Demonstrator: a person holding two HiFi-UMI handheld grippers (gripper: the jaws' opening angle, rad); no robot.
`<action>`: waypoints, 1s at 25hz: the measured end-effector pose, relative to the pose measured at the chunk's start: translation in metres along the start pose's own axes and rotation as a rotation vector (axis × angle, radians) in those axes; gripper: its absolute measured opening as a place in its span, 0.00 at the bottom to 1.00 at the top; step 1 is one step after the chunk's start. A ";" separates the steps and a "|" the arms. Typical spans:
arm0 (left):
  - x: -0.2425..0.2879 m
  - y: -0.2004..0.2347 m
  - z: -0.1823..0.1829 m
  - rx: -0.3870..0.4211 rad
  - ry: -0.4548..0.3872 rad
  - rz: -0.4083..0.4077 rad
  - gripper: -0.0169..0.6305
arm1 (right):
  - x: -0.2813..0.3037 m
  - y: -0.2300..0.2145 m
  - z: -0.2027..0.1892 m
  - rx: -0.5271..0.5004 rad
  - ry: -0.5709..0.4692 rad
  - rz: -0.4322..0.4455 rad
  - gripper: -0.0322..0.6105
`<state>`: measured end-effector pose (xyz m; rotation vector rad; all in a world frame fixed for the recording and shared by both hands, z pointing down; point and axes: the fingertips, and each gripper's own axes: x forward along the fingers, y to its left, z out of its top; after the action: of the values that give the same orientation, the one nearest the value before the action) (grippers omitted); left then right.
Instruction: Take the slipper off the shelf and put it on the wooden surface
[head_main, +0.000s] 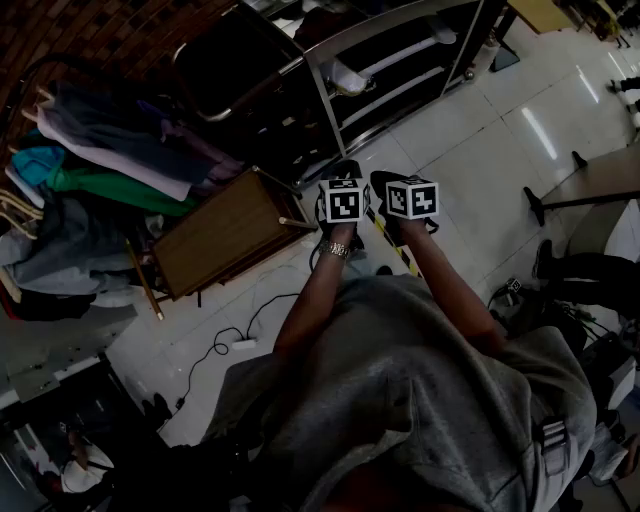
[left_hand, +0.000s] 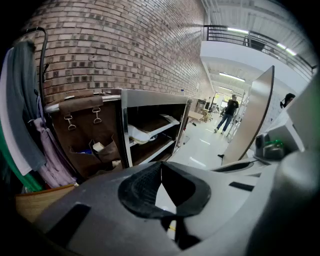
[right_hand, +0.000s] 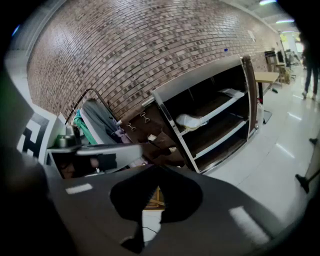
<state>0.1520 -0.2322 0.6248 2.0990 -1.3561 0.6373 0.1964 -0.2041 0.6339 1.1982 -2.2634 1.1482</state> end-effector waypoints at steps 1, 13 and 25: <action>0.006 0.009 0.011 -0.016 -0.012 0.000 0.03 | 0.008 0.002 0.012 -0.022 -0.004 0.003 0.05; 0.076 0.042 0.060 -0.052 0.007 -0.010 0.03 | 0.085 -0.096 0.095 0.078 -0.064 -0.103 0.29; 0.081 0.098 0.011 -0.185 0.113 0.121 0.03 | 0.268 -0.204 0.146 0.357 0.028 -0.100 0.58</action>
<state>0.0934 -0.3260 0.6888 1.8195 -1.4292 0.6433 0.2134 -0.5270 0.8079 1.3950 -2.0061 1.5633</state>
